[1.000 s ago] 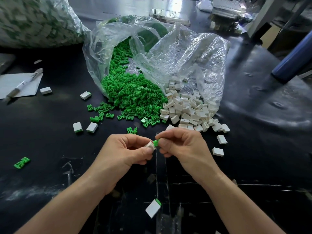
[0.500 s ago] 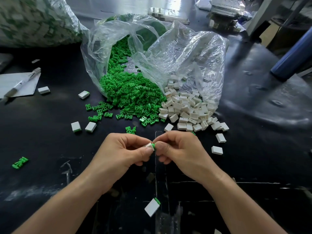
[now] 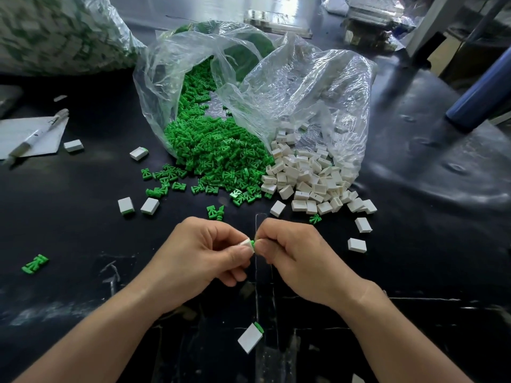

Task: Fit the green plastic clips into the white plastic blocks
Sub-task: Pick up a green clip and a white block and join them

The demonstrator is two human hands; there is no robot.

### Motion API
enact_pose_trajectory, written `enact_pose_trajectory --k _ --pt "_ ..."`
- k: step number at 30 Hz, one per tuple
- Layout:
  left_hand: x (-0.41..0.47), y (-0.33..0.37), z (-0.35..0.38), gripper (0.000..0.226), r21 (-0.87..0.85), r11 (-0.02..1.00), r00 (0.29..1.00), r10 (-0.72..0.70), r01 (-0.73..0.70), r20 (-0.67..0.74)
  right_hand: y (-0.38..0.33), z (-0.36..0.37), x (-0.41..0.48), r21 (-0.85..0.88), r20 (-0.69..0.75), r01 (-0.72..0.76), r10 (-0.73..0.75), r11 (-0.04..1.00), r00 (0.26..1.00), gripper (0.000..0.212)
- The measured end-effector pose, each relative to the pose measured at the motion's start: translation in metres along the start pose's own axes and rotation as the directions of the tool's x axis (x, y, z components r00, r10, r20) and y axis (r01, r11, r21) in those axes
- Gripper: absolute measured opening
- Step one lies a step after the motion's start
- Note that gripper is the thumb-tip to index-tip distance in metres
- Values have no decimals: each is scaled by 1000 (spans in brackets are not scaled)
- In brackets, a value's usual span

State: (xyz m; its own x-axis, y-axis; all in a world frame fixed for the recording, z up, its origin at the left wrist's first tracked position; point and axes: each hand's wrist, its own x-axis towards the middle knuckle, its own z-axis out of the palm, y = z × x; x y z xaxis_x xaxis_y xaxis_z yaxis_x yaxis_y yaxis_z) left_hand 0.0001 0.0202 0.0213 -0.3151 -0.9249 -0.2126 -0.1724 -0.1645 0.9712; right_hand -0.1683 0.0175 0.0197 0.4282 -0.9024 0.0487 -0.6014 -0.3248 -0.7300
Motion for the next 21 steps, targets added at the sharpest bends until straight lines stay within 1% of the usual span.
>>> enact_pose_trajectory --k 2,4,6,7,8,9,11,13,15,17,19,21 --pt "-1 -4 0 14 117 993 999 33 -33 3 0 -1 0 -107 39 51 -47 993 998 14" --pt "-2 -5 -1 18 204 978 999 45 -49 26 0 0 -1 -206 99 121 -103 971 990 12" --pt "-3 -4 -1 17 222 973 997 52 -63 56 0 0 0 -226 119 164 -140 960 983 12" --pt "-2 -3 -1 13 180 981 997 60 -70 58 1 0 0 -202 93 162 -145 966 985 13" --pt "-1 -1 -1 6 109 992 997 64 -69 48 1 0 0 -147 46 143 -138 979 989 14" --pt "-1 1 -1 5 34 997 997 69 -70 30 2 -1 0 -62 -8 112 -113 992 994 16" --pt "1 4 0 20 -93 993 997 80 -79 8 2 -3 0 162 -61 20 -10 987 998 20" --pt "2 4 2 27 -150 985 997 81 -82 -13 3 -5 1 378 -35 -90 111 921 993 33" --pt "2 1 5 28 -181 978 994 96 -104 -47 4 -6 2 554 30 -208 230 806 973 47" --pt "3 -1 7 26 -193 969 986 140 -155 -87 3 -7 4 690 146 -311 295 654 944 55" --pt "4 -4 7 26 -201 962 979 163 -185 -124 0 -6 4 745 265 -384 287 545 921 59" --pt "5 -5 6 28 -206 962 979 156 -181 -131 -3 -2 4 761 363 -431 233 484 902 59"
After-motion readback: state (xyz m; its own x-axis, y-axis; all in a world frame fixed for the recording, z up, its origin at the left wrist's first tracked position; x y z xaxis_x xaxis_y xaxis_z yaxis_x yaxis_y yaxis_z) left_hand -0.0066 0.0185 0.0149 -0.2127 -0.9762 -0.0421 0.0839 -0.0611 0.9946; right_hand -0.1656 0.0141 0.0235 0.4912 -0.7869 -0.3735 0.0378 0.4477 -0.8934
